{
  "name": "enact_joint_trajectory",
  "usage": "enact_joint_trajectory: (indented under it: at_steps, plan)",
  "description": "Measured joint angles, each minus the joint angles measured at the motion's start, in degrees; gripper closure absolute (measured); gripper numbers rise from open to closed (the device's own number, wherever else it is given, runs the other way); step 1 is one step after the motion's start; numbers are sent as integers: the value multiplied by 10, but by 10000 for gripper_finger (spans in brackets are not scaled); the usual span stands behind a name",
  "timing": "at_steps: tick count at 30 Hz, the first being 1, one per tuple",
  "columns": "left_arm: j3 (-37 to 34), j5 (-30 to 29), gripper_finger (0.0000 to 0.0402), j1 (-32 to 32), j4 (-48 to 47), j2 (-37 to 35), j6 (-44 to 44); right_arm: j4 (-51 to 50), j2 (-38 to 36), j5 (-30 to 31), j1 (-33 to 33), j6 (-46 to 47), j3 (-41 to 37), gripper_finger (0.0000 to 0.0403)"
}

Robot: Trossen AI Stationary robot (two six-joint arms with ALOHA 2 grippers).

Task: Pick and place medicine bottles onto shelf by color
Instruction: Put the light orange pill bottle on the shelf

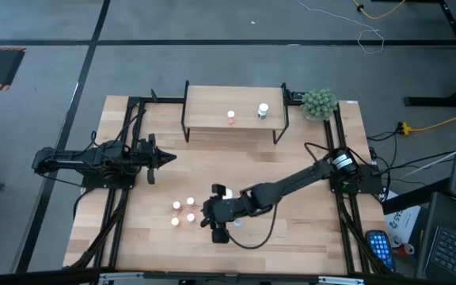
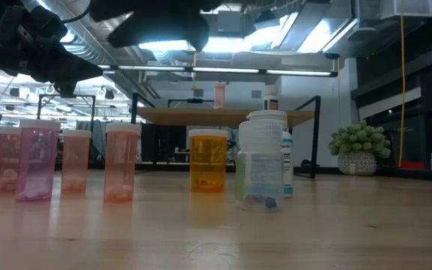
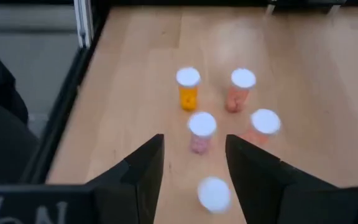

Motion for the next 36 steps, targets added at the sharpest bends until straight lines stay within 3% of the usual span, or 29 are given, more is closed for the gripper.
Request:
enact_joint_trajectory:
  at_steps: [4,8,12,36]
  plan:
    - [0,0,401,0,0,0,-4,85,34,-9,0,37,21,228]
    - [0,0,401,0,0,0,-4,-36,50,7,0,27,91,228]
    - [0,0,401,0,-1,0,-6,-154,52,25,0,84,108,228]
    - [0,0,401,0,-5,0,-5,-175,109,18,0,53,110,228]
